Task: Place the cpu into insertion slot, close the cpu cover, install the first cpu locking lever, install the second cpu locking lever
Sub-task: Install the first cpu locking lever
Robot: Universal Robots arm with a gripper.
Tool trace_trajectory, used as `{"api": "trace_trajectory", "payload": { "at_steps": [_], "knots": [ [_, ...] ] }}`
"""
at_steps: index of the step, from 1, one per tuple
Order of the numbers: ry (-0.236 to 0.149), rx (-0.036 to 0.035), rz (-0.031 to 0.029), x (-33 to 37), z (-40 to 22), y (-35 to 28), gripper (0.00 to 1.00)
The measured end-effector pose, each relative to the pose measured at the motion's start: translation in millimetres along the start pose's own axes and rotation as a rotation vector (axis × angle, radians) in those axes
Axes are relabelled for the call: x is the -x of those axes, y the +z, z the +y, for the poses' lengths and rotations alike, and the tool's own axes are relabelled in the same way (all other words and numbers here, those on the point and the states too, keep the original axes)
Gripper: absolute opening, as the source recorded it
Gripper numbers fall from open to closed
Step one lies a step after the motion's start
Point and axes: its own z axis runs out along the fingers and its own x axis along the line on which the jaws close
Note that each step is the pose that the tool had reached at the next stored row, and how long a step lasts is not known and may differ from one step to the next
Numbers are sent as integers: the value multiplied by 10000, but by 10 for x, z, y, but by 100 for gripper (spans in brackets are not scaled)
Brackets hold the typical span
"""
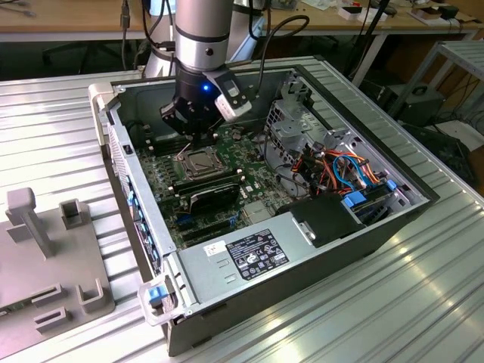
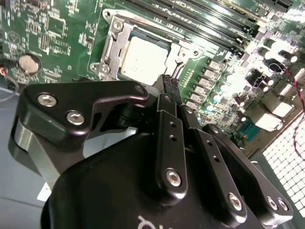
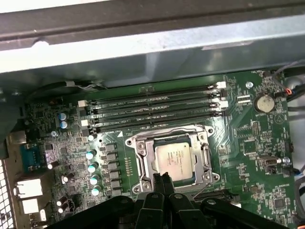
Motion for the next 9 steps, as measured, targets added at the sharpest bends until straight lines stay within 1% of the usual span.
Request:
{"api": "trace_trajectory", "payload": {
  "at_steps": [6, 8, 9],
  "knots": [
    [-154, 40, 1, -38, 100, 48, 11],
    [-328, 53, -1, -41, 109, 59, 11],
    [-497, 58, -2, -41, 109, 62, 11]
  ]
}}
